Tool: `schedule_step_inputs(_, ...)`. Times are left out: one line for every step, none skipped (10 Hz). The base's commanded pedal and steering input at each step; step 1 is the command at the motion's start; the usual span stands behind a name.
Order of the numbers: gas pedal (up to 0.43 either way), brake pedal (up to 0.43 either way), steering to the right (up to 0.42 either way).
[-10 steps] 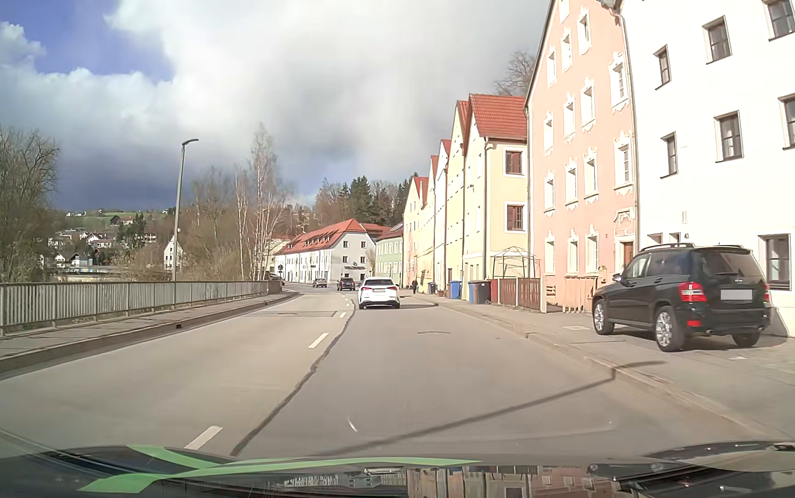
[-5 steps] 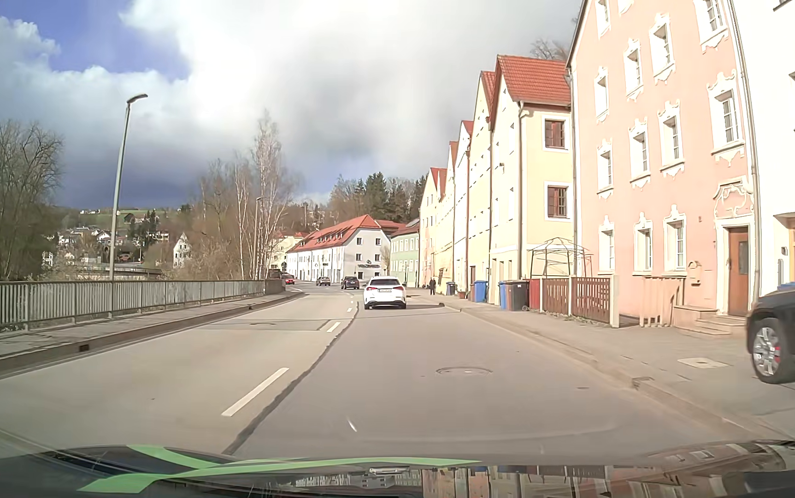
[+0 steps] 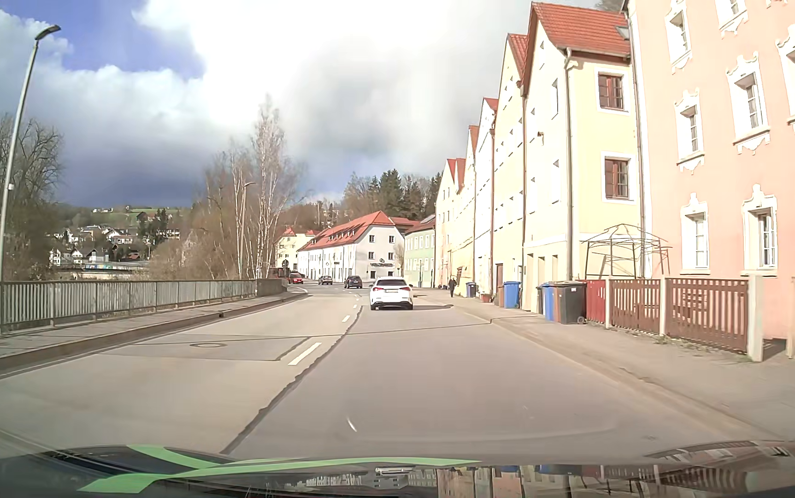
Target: Follow the waypoints while adhering to traffic rules and regulations
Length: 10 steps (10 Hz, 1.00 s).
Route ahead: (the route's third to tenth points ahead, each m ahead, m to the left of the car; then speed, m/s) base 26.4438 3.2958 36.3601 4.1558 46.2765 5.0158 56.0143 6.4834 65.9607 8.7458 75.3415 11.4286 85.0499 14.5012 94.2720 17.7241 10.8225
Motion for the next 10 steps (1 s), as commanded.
schedule_step_inputs(0.0,0.0,-0.023)
schedule_step_inputs(0.0,0.0,-0.02)
schedule_step_inputs(0.0,0.0,-0.018)
schedule_step_inputs(0.0,0.0,-0.015)
schedule_step_inputs(0.0,0.0,-0.015)
schedule_step_inputs(0.0,0.0,-0.015)
schedule_step_inputs(0.0,0.0,-0.015)
schedule_step_inputs(0.0,0.0,-0.015)
schedule_step_inputs(0.0,0.0,-0.015)
schedule_step_inputs(0.0,0.0,-0.015)
